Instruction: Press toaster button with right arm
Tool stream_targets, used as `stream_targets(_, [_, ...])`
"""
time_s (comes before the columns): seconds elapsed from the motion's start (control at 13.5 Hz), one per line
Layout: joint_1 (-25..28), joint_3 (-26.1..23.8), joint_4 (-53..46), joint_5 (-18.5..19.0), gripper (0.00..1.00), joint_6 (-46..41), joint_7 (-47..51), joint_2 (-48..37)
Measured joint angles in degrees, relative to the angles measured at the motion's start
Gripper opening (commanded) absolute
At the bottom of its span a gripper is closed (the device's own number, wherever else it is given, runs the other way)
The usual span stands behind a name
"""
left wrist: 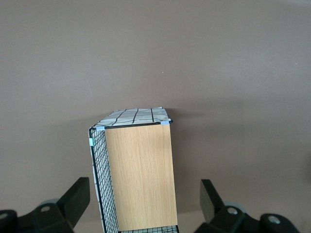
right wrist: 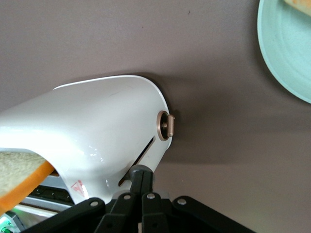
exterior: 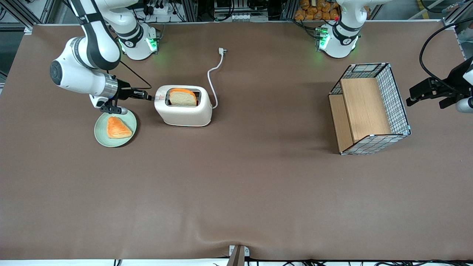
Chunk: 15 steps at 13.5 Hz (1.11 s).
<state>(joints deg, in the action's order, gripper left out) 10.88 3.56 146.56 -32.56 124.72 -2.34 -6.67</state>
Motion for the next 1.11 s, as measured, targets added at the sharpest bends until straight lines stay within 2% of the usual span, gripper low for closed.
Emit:
stream_targets(0.52, [1.3, 0.0, 1.7, -0.2, 0.00, 4.2, 0.0, 0.7])
stream_targets(1.11, [2.0, 0.0, 2.2, -2.0, 0.00, 7.3, -0.9, 3.1])
